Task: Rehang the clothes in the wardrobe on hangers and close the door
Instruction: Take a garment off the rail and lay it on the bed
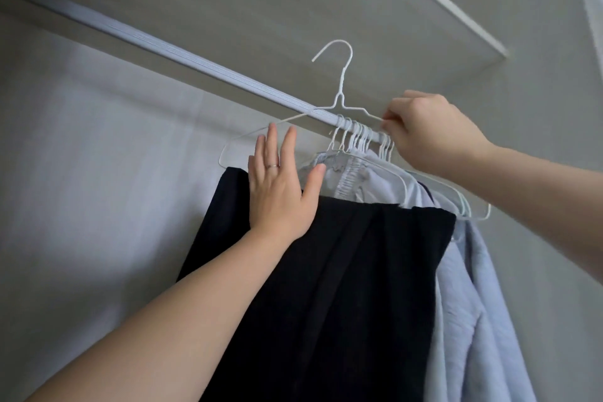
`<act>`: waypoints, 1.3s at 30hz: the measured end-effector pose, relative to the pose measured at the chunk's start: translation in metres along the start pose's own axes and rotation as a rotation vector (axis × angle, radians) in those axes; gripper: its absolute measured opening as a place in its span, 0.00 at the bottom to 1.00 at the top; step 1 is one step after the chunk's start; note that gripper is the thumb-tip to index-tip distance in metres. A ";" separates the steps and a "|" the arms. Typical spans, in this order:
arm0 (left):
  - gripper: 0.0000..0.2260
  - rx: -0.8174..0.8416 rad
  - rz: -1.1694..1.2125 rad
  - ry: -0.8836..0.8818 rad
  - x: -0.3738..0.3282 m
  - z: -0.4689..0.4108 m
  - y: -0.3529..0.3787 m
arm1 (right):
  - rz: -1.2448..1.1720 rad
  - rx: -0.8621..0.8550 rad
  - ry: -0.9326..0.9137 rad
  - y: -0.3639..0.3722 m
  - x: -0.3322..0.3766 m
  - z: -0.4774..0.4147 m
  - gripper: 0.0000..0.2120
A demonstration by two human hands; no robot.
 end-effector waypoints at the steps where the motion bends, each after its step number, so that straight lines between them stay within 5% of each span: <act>1: 0.32 -0.009 0.016 0.031 -0.016 0.000 -0.003 | 0.009 -0.006 -0.013 -0.012 -0.004 0.011 0.08; 12: 0.11 -0.040 0.306 0.129 -0.203 0.021 0.029 | 0.141 0.050 -0.020 -0.166 -0.102 0.128 0.07; 26: 0.18 0.238 0.699 0.316 -0.516 0.162 0.147 | 0.624 0.414 0.229 -0.392 -0.262 0.332 0.11; 39: 0.31 0.778 1.271 0.253 -0.806 0.381 0.229 | 0.985 0.851 0.713 -0.573 -0.352 0.559 0.08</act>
Point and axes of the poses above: each hand's wrist, its own z-axis away from the middle knuckle, its own y-axis out of the palm, x = y × z, the point moved 9 cm from there along -z, towards the middle knuckle, and after that the axes turned 13 degrees about z, right-handed, at the moved point
